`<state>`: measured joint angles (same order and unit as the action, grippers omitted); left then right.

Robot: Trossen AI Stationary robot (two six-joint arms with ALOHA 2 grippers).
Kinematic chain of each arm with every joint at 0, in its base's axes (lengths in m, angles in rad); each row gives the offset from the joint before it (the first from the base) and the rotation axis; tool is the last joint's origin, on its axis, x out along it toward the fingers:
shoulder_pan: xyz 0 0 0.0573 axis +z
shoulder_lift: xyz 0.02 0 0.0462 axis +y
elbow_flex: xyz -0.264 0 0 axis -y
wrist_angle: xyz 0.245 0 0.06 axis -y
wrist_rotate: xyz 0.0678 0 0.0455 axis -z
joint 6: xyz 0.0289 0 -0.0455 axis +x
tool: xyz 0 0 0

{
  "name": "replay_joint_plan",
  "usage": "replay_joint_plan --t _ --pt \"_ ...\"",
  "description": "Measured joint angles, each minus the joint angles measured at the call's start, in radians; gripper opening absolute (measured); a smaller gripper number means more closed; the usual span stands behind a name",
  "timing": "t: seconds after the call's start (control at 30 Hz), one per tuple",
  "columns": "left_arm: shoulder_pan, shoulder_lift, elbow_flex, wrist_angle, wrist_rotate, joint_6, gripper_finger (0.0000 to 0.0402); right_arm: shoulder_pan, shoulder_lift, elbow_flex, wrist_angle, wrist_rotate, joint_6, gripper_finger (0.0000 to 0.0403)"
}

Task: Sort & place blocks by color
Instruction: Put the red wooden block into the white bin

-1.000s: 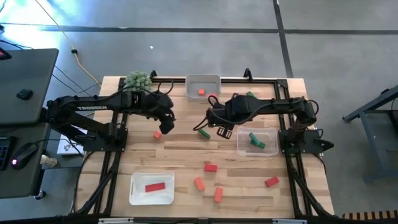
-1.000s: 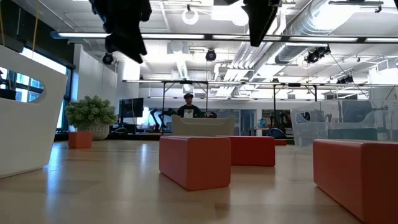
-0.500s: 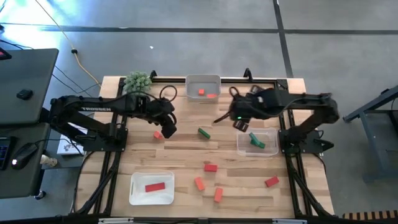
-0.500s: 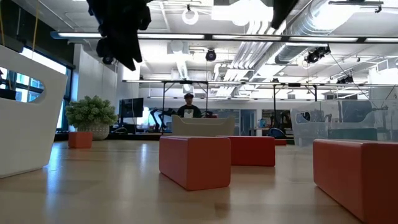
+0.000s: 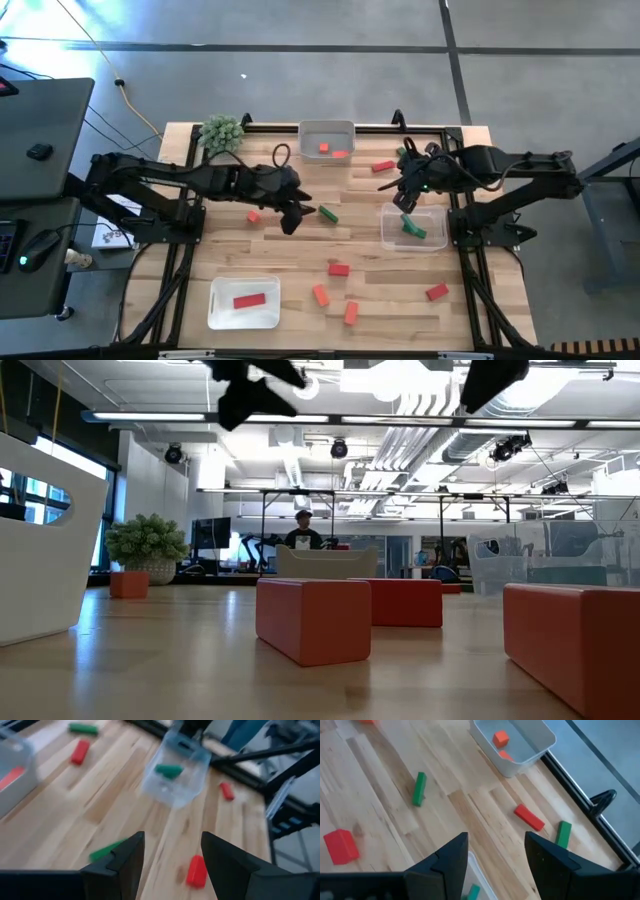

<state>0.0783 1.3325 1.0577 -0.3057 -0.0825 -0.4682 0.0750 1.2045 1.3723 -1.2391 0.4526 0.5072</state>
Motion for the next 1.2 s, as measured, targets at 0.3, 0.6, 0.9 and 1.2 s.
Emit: replay_joint_plan --t 0.3,0.6,0.9,1.2 --pt "-0.070 0.206 0.146 0.041 0.000 0.146 0.0184 0.000 -0.004 -0.034 -0.008 -0.008 0.008 0.0185" --pt "-0.146 0.401 0.229 0.038 -0.038 0.166 0.0184 0.000 -0.004 -0.034 -0.014 -0.008 0.009 0.0185" --pt "-0.233 0.537 0.239 0.045 -0.087 0.184 0.0184 0.000 -0.004 -0.034 -0.015 0.000 0.009 0.0185" --pt "-0.276 0.619 0.239 0.056 -0.107 0.184 0.0184 0.000 -0.003 -0.034 -0.015 0.001 0.009 0.0185"
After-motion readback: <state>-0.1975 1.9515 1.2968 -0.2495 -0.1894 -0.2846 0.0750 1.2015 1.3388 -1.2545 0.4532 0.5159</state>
